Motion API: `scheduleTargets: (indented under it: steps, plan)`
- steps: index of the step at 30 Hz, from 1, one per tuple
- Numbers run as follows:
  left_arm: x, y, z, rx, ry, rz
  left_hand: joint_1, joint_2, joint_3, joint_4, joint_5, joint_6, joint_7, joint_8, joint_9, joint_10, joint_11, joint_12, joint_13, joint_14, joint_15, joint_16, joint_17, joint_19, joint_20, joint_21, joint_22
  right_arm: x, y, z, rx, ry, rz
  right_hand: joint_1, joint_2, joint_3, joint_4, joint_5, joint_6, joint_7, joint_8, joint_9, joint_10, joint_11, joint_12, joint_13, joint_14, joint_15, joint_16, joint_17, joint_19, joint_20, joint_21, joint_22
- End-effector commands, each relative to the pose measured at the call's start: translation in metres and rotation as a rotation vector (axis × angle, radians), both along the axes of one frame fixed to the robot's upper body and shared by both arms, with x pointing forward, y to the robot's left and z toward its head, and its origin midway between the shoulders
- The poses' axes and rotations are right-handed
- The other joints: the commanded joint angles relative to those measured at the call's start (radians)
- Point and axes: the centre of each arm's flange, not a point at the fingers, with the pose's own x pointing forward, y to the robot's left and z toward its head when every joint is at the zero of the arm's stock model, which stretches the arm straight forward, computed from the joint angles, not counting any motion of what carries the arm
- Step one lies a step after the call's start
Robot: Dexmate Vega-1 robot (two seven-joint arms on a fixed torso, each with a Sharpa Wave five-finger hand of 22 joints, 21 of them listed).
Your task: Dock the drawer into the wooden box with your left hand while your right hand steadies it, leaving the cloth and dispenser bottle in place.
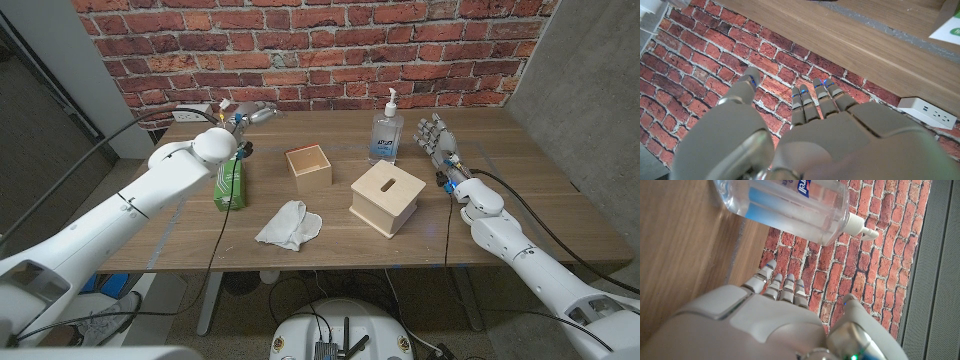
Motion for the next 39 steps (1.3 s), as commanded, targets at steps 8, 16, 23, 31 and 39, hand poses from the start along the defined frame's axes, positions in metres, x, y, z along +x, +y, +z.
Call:
scheduleTargets:
  steps: [8, 16, 23, 31, 39]
  plan:
    - [0.0, -0.042, 0.028, 0.3, 0.072, 0.139, 0.082, -0.05, -0.021, 0.005, -0.009, 0.023, -0.023, 0.003, 0.001, 0.026, -0.016, -0.011, 0.001, 0.007, -0.087, -0.006, 0.001, -0.074, 0.059, -0.016, 0.003, 0.005, -0.002, 0.002, 0.008, -0.004, -0.002, 0.007, 0.015, 0.0, 0.005, 0.005, 0.004, 0.004, 0.005, 0.003, -0.004, 0.0, 0.005, -0.001, -0.006, 0.003, 0.008, 0.001, -0.006, -0.014, 0.004, 0.003]
    - [0.0, -0.057, 0.031, 0.391, 0.095, 0.201, 0.114, -0.066, -0.042, 0.008, -0.017, 0.045, -0.014, 0.007, 0.001, 0.048, -0.01, -0.012, 0.0, 0.02, -0.097, -0.003, 0.001, -0.104, 0.08, -0.01, 0.003, 0.006, -0.001, 0.003, 0.008, -0.006, -0.005, 0.007, 0.015, 0.0, 0.006, 0.006, 0.005, 0.004, 0.005, 0.003, -0.004, -0.001, 0.005, -0.001, -0.006, 0.009, 0.008, -0.001, -0.009, -0.009, 0.004, 0.003]
    - [-0.002, -0.068, 0.036, 0.453, 0.13, 0.226, 0.135, -0.07, -0.056, 0.008, -0.022, 0.05, -0.005, 0.005, 0.001, 0.061, -0.013, -0.014, 0.0, 0.035, -0.101, -0.002, 0.0, -0.119, 0.088, -0.011, 0.003, 0.006, -0.001, 0.004, 0.005, -0.008, -0.004, 0.007, 0.016, -0.002, 0.006, 0.006, 0.005, 0.003, 0.005, 0.003, -0.005, 0.0, 0.005, -0.001, -0.007, 0.009, 0.009, -0.003, -0.01, -0.008, 0.005, 0.003]
    - [-0.003, -0.08, 0.041, 0.494, 0.165, 0.245, 0.175, -0.072, -0.093, 0.011, -0.027, 0.07, 0.052, 0.002, 0.0, 0.097, 0.037, -0.015, -0.001, 0.058, -0.054, -0.003, 0.0, -0.177, 0.139, -0.012, 0.003, 0.005, 0.001, 0.003, 0.006, -0.006, -0.002, 0.007, 0.016, -0.003, 0.007, 0.005, 0.008, 0.0, 0.006, 0.003, -0.004, -0.002, 0.005, -0.001, -0.009, 0.009, 0.009, -0.003, -0.01, -0.004, 0.005, 0.003]
    - [-0.003, -0.094, 0.047, 0.597, 0.22, 0.26, 0.191, -0.072, -0.111, 0.012, -0.028, 0.063, 0.071, -0.006, 0.0, 0.089, 0.06, -0.023, -0.002, 0.038, -0.038, -0.011, 0.0, -0.199, 0.144, -0.011, 0.003, 0.004, 0.002, 0.001, 0.006, -0.005, -0.001, 0.008, 0.018, -0.003, 0.007, 0.006, 0.008, 0.0, 0.006, 0.003, -0.005, -0.003, 0.005, -0.001, -0.009, 0.013, 0.009, -0.005, -0.012, 0.0, 0.006, 0.003]
